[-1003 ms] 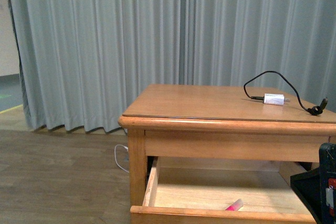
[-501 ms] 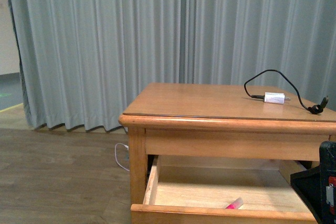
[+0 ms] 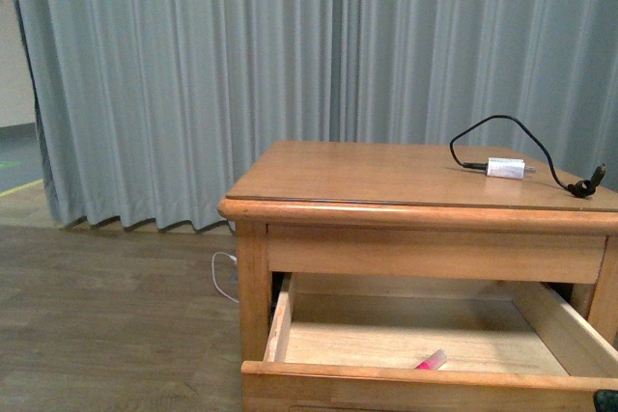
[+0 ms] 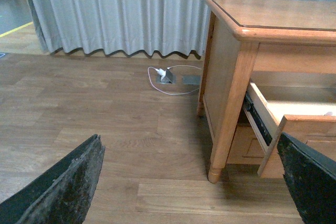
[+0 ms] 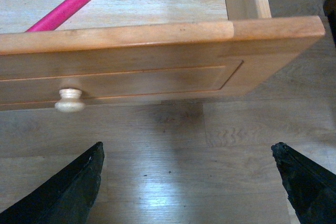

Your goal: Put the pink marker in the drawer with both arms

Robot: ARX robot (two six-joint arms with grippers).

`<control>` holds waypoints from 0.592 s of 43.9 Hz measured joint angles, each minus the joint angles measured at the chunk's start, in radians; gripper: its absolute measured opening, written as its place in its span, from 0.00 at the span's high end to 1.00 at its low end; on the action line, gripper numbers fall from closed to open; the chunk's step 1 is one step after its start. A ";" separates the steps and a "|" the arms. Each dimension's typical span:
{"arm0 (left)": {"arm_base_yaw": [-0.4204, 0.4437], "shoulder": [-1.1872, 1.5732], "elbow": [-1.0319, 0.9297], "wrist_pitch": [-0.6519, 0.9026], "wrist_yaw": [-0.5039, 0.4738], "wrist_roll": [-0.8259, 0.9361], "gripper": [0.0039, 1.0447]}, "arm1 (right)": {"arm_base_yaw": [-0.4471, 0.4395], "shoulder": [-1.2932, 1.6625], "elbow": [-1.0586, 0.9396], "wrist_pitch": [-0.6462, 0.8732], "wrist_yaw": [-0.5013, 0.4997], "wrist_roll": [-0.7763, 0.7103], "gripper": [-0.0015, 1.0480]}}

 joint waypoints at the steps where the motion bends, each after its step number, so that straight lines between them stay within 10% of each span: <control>1: 0.000 0.000 0.000 0.000 0.000 0.000 0.04 | -0.003 0.010 0.003 0.008 -0.006 -0.004 0.08; 26: 0.000 0.000 0.000 0.000 0.000 0.000 0.06 | -0.067 0.534 0.184 0.565 -0.074 -0.162 0.08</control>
